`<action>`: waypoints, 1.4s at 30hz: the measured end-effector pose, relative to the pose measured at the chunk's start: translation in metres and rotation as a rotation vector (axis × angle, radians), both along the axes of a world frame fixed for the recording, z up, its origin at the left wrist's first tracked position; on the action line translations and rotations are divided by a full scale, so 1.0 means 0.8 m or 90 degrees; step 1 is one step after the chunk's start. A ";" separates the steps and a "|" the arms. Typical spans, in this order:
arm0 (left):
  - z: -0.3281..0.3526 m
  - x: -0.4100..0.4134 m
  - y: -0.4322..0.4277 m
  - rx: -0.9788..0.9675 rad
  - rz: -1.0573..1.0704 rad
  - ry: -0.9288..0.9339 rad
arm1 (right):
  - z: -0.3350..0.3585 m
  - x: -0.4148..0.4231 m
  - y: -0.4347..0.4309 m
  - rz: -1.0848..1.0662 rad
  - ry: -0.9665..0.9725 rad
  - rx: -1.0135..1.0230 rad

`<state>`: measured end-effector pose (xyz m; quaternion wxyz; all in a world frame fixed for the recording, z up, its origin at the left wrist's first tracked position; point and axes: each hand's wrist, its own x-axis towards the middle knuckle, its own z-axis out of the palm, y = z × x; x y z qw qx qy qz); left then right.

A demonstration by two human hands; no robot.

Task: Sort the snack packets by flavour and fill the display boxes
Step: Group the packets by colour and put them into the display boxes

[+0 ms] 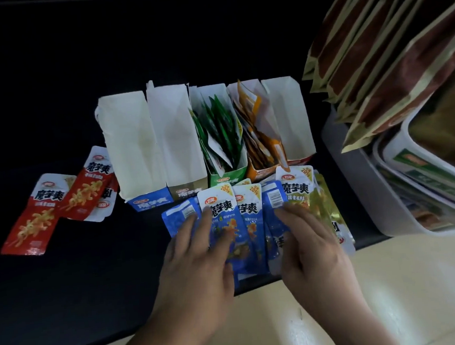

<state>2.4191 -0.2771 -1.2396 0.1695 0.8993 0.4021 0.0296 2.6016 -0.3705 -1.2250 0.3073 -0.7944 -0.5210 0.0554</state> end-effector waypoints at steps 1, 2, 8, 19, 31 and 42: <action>0.006 0.013 -0.003 0.008 -0.037 -0.024 | -0.002 0.007 -0.003 -0.016 -0.004 -0.013; 0.011 0.028 -0.007 0.002 -0.085 -0.045 | -0.002 0.012 -0.004 -0.030 -0.002 -0.034; 0.015 0.089 -0.014 -0.075 -0.213 0.032 | -0.011 0.028 -0.013 -0.033 0.041 -0.087; -0.017 0.022 -0.013 0.028 -0.115 0.012 | -0.024 0.039 -0.012 0.013 -0.078 -0.075; -0.003 0.053 -0.016 -0.035 -0.175 0.095 | -0.035 0.020 0.001 0.032 -0.126 -0.080; -0.009 0.015 -0.014 -0.060 -0.138 0.205 | -0.043 0.047 -0.001 -0.013 -0.111 -0.053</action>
